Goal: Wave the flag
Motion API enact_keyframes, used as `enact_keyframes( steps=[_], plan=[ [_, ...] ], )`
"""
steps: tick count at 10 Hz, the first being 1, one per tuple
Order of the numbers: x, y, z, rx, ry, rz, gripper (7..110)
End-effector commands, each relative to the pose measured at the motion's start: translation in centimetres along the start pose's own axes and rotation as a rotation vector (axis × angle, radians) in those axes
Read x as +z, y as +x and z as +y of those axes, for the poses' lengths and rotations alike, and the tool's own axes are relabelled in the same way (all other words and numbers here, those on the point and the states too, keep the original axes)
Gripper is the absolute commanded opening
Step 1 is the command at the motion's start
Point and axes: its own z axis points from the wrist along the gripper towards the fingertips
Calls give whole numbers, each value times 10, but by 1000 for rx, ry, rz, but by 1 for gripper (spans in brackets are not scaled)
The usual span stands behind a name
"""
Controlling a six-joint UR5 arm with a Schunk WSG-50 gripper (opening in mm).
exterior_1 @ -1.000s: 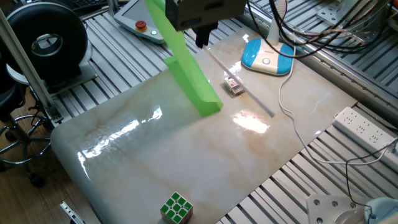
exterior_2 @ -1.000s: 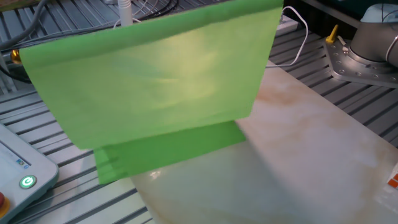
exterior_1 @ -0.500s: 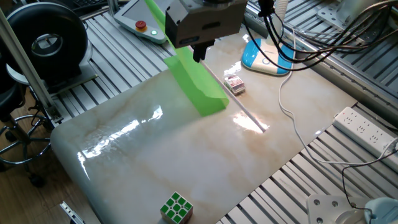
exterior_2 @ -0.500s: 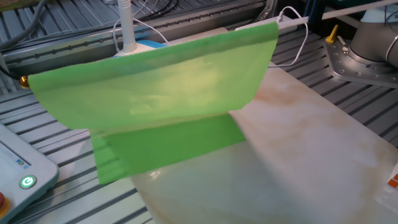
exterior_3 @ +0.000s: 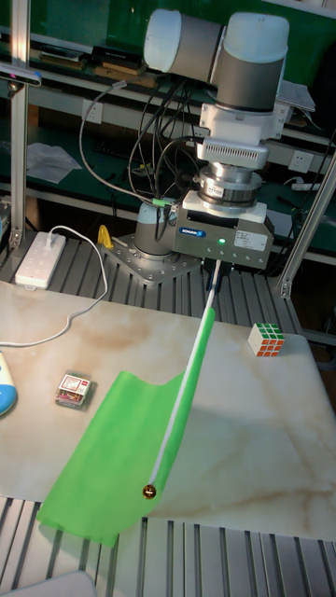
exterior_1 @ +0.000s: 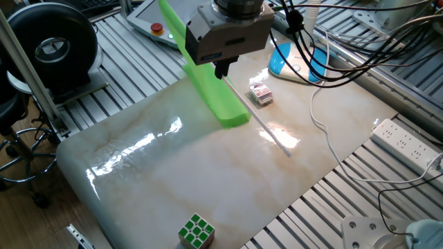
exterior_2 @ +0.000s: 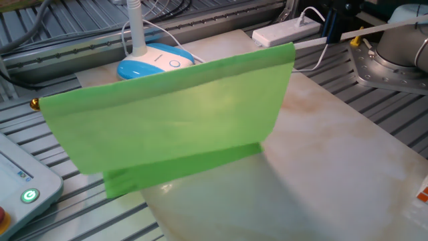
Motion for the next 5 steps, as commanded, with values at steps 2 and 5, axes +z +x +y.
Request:
enact_keyframes(
  steps=[2,5],
  plan=[
    [2,9,-11,-15,41,34,7],
    [1,15,-22,-43,82,60,7]
  ],
)
